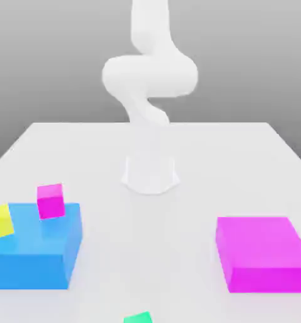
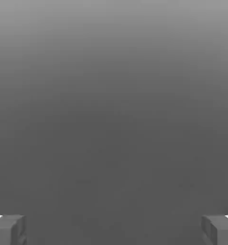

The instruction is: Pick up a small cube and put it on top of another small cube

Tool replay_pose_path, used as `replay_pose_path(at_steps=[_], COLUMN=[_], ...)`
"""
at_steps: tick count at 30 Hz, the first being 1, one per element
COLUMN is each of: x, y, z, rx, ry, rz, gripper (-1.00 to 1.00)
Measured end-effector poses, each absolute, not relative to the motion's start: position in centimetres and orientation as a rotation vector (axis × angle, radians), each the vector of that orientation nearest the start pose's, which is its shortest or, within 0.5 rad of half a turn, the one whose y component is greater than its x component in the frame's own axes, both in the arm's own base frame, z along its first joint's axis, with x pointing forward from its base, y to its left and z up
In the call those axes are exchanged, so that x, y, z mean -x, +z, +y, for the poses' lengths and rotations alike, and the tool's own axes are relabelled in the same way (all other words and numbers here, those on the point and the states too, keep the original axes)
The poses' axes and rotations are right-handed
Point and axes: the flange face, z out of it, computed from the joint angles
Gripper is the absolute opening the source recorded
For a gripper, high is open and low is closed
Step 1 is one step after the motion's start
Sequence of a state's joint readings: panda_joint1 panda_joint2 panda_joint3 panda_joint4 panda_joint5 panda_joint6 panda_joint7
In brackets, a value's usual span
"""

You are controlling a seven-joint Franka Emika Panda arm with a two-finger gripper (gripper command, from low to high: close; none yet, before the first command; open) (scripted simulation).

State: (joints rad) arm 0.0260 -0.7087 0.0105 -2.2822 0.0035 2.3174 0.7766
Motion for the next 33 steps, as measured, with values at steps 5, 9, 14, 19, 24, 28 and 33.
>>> replay_pose_path(at_steps=[5, 9, 14, 19, 24, 28, 33], x=[-43.7, -47.5, -51.1, -53.1, -53.8, -53.1, -51.1], y=[63.6, 58.8, 51.8, 44.1, 35.7, 28.7, 19.7], z=[5.3, 8.8, 13.5, 19.1, 23.6, 27.2, 31.0], rx=[2.644, 2.743, 2.855, 2.953, 3.034, 3.088, 3.135], ry=[-0.830, -0.722, -0.583, -0.437, -0.289, -0.167, -0.020], rz=[0.848, 0.738, 0.589, 0.412, 0.252, 0.115, -0.054], gripper=[0.00, 0.00, 0.00, 0.00, 0.00, 0.00, 0.00])
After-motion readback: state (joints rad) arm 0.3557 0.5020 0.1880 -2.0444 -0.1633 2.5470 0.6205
